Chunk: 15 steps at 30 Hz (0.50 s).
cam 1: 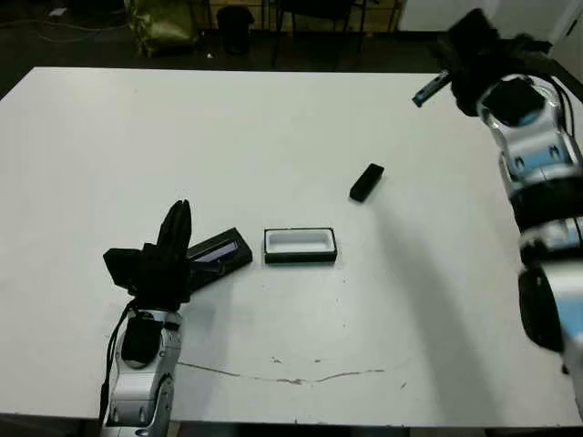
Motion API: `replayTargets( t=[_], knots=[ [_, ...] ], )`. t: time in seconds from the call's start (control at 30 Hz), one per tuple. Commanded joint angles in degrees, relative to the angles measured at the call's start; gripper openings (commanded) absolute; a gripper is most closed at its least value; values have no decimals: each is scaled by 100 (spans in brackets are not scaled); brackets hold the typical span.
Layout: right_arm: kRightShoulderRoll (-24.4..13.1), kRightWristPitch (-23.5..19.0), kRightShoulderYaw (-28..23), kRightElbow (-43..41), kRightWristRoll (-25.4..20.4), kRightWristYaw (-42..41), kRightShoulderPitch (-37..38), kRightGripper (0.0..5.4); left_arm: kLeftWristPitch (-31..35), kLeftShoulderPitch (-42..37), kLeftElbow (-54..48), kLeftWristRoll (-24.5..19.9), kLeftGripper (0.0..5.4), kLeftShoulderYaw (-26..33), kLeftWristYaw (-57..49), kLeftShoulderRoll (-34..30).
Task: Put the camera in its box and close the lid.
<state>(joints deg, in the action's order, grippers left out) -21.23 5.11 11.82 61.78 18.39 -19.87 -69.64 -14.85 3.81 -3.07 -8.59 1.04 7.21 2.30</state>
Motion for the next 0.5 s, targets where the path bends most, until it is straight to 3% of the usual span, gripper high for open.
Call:
replayTargets(
  t=[0.03,0.3,0.5],
  knots=[
    [245,-32,273,611,281,64,-302,0,107,35,75,5,1,1,16,-48],
    [641,-422,562,1180,639,325,-454,0,52,32,121,54,1,-25,-2,-39],
    [732,-442,591,1354,715,651,-216,0,-65,26,221,71,1,-67,33,-30]
  ],
)
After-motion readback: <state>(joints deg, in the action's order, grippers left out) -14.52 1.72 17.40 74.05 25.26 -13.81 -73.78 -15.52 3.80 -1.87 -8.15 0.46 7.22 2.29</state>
